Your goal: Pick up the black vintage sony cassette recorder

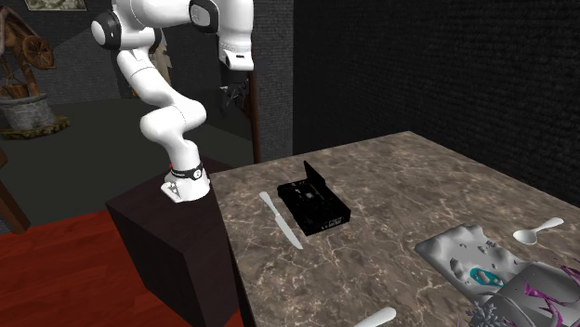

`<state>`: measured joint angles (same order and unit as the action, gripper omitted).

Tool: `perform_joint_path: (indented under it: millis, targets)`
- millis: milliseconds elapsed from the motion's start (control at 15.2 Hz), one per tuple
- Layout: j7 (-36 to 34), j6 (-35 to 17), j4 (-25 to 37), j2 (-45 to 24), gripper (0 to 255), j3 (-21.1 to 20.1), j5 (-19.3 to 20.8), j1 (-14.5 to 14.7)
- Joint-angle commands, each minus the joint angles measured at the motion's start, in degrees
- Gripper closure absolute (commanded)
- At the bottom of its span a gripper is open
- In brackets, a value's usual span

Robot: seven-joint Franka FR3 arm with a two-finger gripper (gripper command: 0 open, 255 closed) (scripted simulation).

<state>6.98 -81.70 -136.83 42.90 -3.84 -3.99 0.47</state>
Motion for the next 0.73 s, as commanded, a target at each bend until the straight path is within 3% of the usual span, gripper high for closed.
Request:
perform_joint_path:
  millis: [0,660]
  targets:
    - [0.0,0.0,0.0,0.0,0,0.0,0.0,0.0]
    - [-10.34,-13.51,9.7,-19.69,0,-0.74,-4.28,-3.86]
